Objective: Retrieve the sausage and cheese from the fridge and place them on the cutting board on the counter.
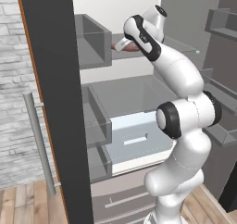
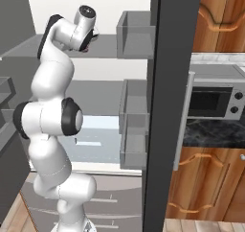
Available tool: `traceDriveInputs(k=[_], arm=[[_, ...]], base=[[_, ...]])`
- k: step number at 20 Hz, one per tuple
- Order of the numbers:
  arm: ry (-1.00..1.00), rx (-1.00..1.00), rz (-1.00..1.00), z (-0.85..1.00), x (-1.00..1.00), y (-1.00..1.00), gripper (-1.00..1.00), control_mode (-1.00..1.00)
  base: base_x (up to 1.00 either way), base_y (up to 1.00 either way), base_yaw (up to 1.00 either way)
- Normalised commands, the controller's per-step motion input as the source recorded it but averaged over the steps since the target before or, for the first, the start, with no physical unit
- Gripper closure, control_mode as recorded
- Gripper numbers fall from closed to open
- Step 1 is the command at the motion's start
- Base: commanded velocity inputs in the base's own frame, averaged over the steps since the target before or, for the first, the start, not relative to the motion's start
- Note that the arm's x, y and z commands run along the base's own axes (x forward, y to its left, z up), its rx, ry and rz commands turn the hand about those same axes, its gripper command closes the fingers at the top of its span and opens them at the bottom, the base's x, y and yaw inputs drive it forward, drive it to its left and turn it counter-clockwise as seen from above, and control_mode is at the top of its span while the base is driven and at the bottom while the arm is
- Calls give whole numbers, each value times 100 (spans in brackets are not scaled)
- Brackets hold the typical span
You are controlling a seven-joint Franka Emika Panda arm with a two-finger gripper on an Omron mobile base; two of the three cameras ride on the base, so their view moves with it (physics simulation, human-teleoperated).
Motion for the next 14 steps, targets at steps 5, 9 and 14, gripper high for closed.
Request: traceDriveInputs(k=[5, 9, 14], arm=[[16, 0, 9, -40, -30, 13, 100, -100], [0, 0, 8, -32, -64, 0, 100, -100], [-6, 0, 3, -26, -88, 0, 100, -100]], base=[[0, 0, 0], [0, 0, 0], [0, 0, 0]])
